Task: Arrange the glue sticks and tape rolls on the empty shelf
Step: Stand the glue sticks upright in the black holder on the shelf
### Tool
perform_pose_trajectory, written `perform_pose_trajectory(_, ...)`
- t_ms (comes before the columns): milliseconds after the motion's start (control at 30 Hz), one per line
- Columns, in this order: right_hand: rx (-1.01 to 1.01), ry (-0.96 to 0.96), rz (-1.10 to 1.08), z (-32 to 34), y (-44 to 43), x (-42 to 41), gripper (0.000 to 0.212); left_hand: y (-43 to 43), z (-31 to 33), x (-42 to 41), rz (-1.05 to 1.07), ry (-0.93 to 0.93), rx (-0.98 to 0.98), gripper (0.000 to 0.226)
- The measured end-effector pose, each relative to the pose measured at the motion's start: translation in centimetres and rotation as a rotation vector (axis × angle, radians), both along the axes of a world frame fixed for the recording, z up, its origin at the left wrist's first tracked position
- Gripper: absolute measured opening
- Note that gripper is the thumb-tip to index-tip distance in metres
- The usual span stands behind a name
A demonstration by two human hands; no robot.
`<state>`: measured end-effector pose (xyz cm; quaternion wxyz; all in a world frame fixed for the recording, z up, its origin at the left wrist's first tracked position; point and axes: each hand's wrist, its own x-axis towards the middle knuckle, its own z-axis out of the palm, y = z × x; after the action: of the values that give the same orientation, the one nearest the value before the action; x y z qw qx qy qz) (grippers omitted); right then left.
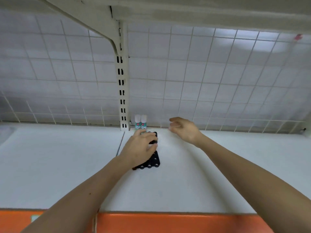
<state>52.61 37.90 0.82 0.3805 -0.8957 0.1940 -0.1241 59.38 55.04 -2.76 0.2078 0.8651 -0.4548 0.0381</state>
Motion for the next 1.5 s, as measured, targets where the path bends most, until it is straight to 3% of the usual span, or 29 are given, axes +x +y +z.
perform_pose_trajectory(233,-0.084,0.046,-0.246,-0.2,-7.6,-13.0,0.029,-9.0,1.1,-8.4,-0.189,0.026,-0.061,0.035)
perform_pose_trajectory(400,-0.07,-0.051,-0.436,0.8,-13.0,-24.8,0.025,-16.7,1.9,-17.8,-0.367,0.02,-0.068,0.039)
perform_pose_trajectory(633,-0.167,-0.039,-0.563,0.8,-20.0,-41.3,0.025,-26.5,1.7,-32.8,-0.508,0.014,-0.058,0.042)
perform_pose_trajectory(833,-0.181,-0.019,-0.63,-0.2,-24.6,-51.2,0.025,-32.2,1.3,-40.6,-0.552,0.043,-0.058,0.041)
perform_pose_trajectory(1267,-0.269,0.032,-0.649,-2.3,-36.5,-55.7,0.028,-44.9,0.6,-44.1,-0.566,0.051,-0.004,0.042)
perform_pose_trajectory(1400,-0.357,0.113,-0.616,-1.7,-41.6,-54.6,0.033,-49.6,0.6,-42.4,-0.529,0.092,0.025,0.045)
perform_pose_trajectory(1500,-0.454,0.233,-0.518,-1.4,-44.8,-53.7,0.037,-52.2,0.3,-41.6,-0.509,0.1,0.158,0.041)
